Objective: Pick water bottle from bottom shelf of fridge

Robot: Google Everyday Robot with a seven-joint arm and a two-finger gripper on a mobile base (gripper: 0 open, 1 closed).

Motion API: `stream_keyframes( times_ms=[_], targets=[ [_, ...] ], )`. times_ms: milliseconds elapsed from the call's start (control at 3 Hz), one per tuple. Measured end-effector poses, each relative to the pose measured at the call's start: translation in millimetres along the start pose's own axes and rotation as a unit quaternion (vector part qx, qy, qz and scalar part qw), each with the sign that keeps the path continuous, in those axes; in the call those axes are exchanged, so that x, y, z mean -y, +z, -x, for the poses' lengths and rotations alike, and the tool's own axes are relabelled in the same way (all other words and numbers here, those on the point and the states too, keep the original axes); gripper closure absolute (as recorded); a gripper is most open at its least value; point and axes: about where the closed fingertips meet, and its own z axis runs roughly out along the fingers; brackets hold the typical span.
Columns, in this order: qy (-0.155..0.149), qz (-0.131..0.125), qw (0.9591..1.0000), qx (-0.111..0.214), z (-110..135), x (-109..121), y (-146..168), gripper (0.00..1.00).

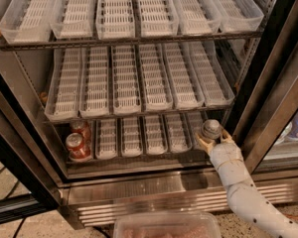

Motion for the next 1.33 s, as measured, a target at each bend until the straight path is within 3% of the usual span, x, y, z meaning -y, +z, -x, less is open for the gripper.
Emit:
stream_keyframes(
  times_ms=[1333],
  targets=[
    [0.003, -0.001, 1.0000, -0.001, 2.5, -4.4, -0.3, 1.00]
  ],
)
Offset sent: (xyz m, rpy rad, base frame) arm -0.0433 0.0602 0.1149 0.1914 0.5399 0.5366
